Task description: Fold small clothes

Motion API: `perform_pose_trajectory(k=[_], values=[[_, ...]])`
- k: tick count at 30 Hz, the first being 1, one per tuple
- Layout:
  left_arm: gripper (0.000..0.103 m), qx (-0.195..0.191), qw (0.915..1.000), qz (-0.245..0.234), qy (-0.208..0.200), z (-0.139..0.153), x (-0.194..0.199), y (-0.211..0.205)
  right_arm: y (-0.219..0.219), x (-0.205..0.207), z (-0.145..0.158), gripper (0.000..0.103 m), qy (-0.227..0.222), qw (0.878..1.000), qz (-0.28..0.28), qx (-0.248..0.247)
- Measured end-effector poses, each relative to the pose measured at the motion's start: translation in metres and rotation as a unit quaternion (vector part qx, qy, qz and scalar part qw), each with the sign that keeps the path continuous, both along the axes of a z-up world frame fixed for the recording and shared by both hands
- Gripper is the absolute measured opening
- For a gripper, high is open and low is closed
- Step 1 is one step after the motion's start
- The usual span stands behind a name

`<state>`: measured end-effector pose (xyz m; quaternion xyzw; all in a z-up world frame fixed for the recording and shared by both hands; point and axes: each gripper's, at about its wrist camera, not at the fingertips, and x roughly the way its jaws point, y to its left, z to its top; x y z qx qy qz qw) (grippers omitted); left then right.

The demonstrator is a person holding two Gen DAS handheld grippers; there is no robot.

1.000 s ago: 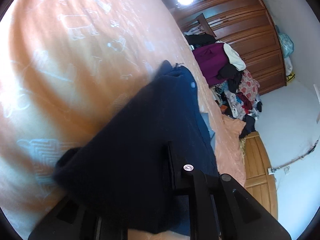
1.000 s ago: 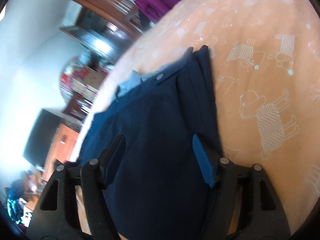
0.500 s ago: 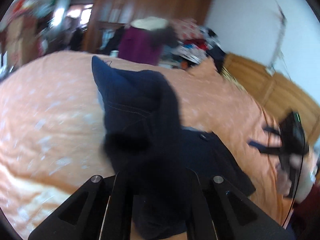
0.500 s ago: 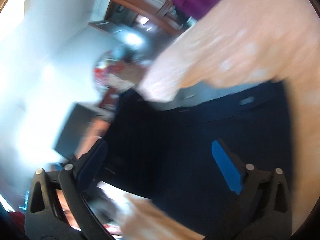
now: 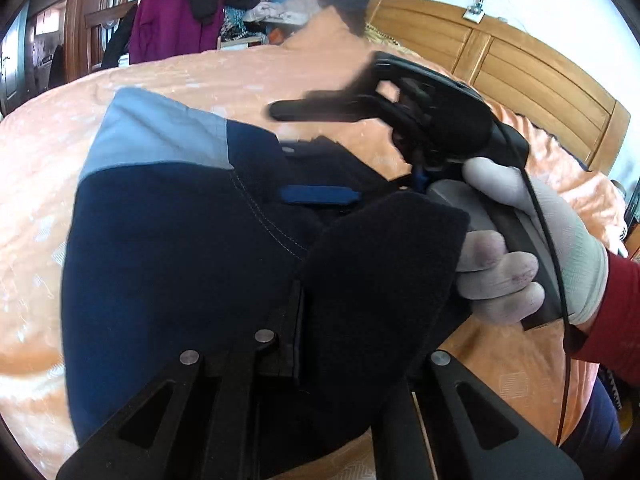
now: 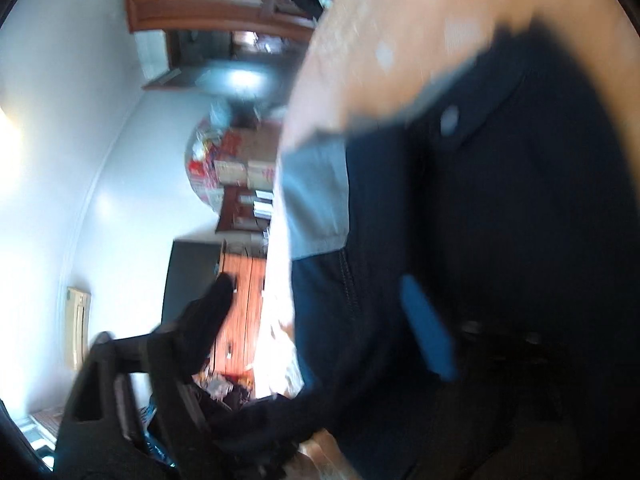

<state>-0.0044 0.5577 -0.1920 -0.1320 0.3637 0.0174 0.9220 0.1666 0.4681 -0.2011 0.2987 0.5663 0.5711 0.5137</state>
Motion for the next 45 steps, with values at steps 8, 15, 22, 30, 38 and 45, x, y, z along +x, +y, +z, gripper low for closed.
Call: perform_pose_trajectory(k=[8, 15, 22, 30, 38, 45], values=[[0.007, 0.019, 0.9985, 0.029, -0.043, 0.041, -0.013, 0.021, -0.007, -0.005, -0.002, 0.103, 0.019, 0.999, 0.025, -0.031], [0.007, 0.039, 0.9989, 0.009, -0.021, 0.028, -0.017, 0.005, 0.046, -0.019, -0.007, 0.063, -0.014, 0.997, 0.065, -0.038], [0.010, 0.062, 0.9956, -0.062, -0.034, 0.037, 0.015, -0.042, -0.011, 0.010, 0.010, 0.012, -0.058, 0.998, 0.011, -0.034], [0.025, 0.024, 0.9925, -0.115, 0.032, -0.023, 0.104, -0.090, -0.047, 0.062, -0.039, 0.011, -0.028, 0.995, -0.030, -0.090], [0.048, 0.047, 0.9894, -0.130, 0.044, -0.041, 0.110, -0.111, -0.049, 0.059, -0.041, 0.034, -0.032, 0.994, 0.018, -0.104], [0.059, 0.004, 0.9898, -0.142, 0.012, 0.008, 0.028, -0.103, -0.108, 0.042, 0.021, 0.053, -0.144, 0.985, -0.017, -0.091]])
